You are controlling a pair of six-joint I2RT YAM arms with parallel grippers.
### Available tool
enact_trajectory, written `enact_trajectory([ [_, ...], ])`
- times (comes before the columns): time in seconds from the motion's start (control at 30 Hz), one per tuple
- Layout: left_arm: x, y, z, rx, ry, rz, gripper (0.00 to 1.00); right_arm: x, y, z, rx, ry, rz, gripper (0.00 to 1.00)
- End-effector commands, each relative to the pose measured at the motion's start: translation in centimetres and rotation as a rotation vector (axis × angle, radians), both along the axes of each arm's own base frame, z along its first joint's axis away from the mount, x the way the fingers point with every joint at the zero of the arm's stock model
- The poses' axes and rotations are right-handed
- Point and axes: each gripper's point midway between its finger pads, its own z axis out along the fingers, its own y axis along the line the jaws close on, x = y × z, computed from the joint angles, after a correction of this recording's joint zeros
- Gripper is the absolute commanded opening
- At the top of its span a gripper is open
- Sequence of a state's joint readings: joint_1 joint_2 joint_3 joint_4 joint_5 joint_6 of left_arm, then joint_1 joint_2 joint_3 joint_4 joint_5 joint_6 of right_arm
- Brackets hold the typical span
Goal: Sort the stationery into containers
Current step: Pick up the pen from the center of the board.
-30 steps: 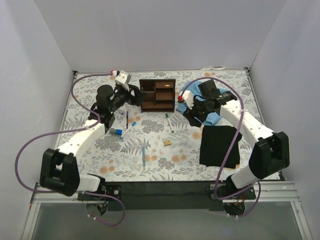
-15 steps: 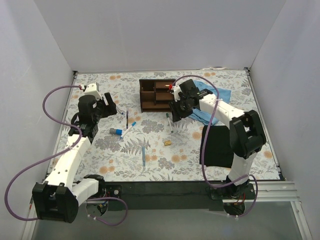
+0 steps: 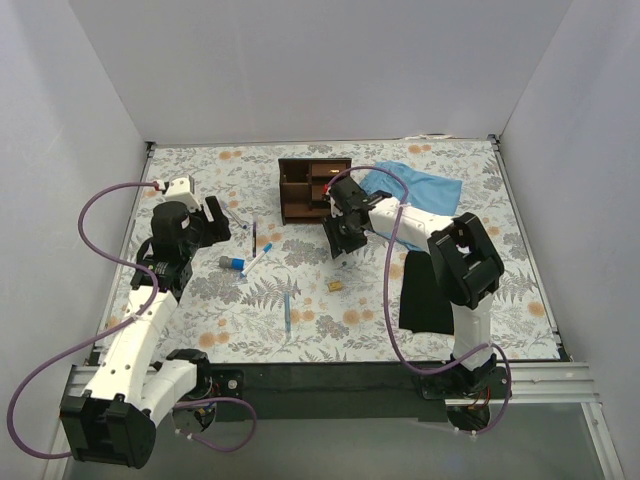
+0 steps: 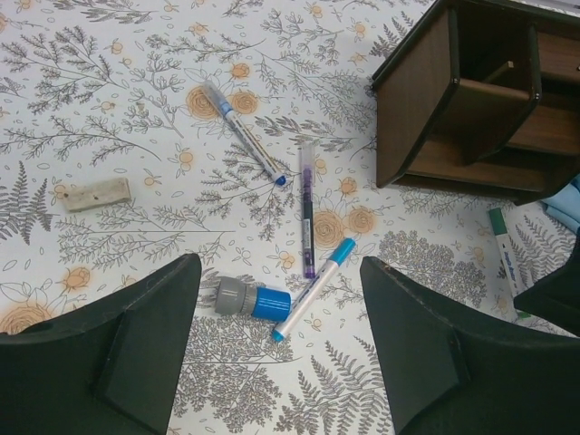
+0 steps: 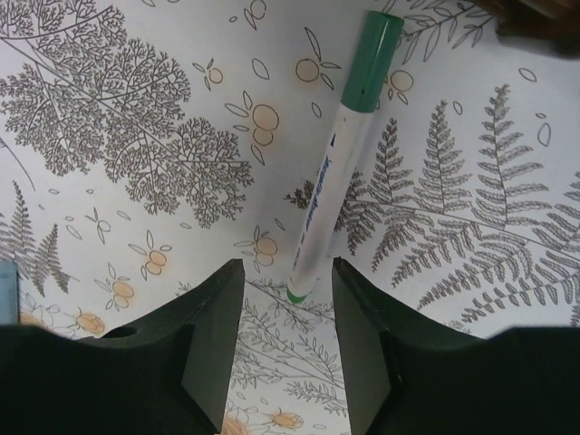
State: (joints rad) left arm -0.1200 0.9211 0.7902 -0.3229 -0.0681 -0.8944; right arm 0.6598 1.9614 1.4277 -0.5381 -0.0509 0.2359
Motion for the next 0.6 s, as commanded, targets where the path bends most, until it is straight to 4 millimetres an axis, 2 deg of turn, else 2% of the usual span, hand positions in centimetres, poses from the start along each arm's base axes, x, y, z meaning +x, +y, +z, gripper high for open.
enact_trajectory([
  [0.0,-0.6,0.7,0.4,0.016,-0.011,0.013,0.71,1.7,0.8,-0.3,-0.005,-0.039,-0.042,0.52],
  [0.13,-0.5,0.7,0.9,0.011,-0.02,0.011,0.71,1.6,-0.5,-1.6,-0.068,-0.043,-0.06,0.52],
  [0.27,-0.4,0.7,1.1,0.011,-0.024,0.009,0.7,0.3,-1.5,-2.9,-0.103,-0.014,-0.053,0.5],
  [0.33,-0.4,0.6,1.0,0.01,-0.024,0.001,0.7,-0.3,-1.6,-2.9,-0.109,-0.016,-0.032,0.3],
  [0.37,-0.3,0.5,1.0,0.006,-0.03,-0.003,0.7,-0.9,-2.1,-3.2,-0.119,-0.007,-0.026,0.12],
  [0.47,-0.2,0.2,0.7,-0.001,-0.033,-0.018,0.7,-1.9,-2.3,-2.0,-0.106,-0.027,0.008,0.01],
  [0.5,0.1,0.1,0.9,-0.003,-0.046,-0.021,0.7,-2.8,-2.6,-2.1,-0.11,-0.018,0.023,0.01],
  [0.57,0.3,0.0,1.0,-0.003,-0.058,-0.03,0.7,-3.0,-2.7,0.3,-0.077,-0.065,0.057,0.01],
])
